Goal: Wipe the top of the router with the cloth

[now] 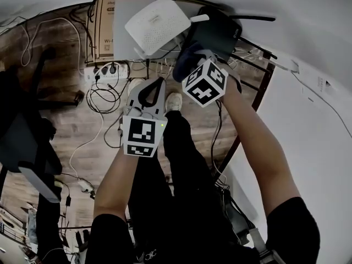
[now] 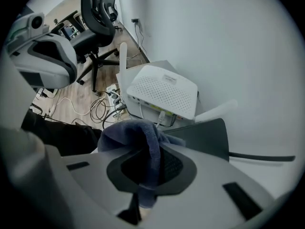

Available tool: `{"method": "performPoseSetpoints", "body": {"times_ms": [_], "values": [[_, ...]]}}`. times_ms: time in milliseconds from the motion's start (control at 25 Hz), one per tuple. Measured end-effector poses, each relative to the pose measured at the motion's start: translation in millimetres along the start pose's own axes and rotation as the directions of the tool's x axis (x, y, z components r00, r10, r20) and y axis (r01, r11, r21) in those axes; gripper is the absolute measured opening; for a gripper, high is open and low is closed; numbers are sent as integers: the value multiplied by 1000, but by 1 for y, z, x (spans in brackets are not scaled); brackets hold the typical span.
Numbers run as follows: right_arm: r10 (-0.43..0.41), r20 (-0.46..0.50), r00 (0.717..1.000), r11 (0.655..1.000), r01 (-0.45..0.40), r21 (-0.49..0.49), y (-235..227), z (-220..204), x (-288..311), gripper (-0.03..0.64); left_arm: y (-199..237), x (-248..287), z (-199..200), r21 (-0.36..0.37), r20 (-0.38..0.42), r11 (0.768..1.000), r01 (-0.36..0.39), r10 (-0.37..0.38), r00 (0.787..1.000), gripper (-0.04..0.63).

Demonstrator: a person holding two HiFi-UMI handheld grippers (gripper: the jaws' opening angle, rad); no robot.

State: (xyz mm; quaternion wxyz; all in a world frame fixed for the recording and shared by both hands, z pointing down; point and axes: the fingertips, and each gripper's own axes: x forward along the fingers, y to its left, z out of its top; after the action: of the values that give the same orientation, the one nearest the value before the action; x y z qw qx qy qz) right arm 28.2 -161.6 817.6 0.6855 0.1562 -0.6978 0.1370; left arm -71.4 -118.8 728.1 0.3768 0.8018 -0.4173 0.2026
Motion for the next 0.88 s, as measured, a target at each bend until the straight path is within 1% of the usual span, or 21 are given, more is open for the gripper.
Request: {"method": "performPoseSetpoints", "body": {"times_ms": [120, 240, 320, 480, 600, 680, 880], "values": [[18, 13, 1000, 1000, -18, 17, -4, 2, 3, 18, 2, 2, 2, -1, 1, 1000, -4, 4, 1000, 0], [11, 58, 998, 1000, -12, 24, -10, 3, 4, 18, 3, 3, 4, 7, -2, 1000, -8, 8, 1000, -1], [-15, 79, 997, 1000, 13, 24, -17, 4, 5, 18, 4, 4, 5, 16, -6, 1000, -9, 9, 1000, -2], [-74, 86, 994, 997, 73, 14, -33, 7, 8, 18, 4, 4, 5, 37, -13, 999, -13, 13, 1000, -1], [-80, 80, 994, 997, 80, 4, -41, 8, 9, 18, 4, 5, 2, 19, -24, 1000, -1, 1, 1000, 0], [-83, 75, 994, 996, 85, -26, -48, 9, 10, 18, 3, 5, 1, 11, -29, 1000, 7, -6, 1000, -2], [-165, 75, 983, 984, 170, -62, -81, 11, 15, 18, 0, 6, -2, 17, -45, 1000, 24, -23, 999, -2]]}}
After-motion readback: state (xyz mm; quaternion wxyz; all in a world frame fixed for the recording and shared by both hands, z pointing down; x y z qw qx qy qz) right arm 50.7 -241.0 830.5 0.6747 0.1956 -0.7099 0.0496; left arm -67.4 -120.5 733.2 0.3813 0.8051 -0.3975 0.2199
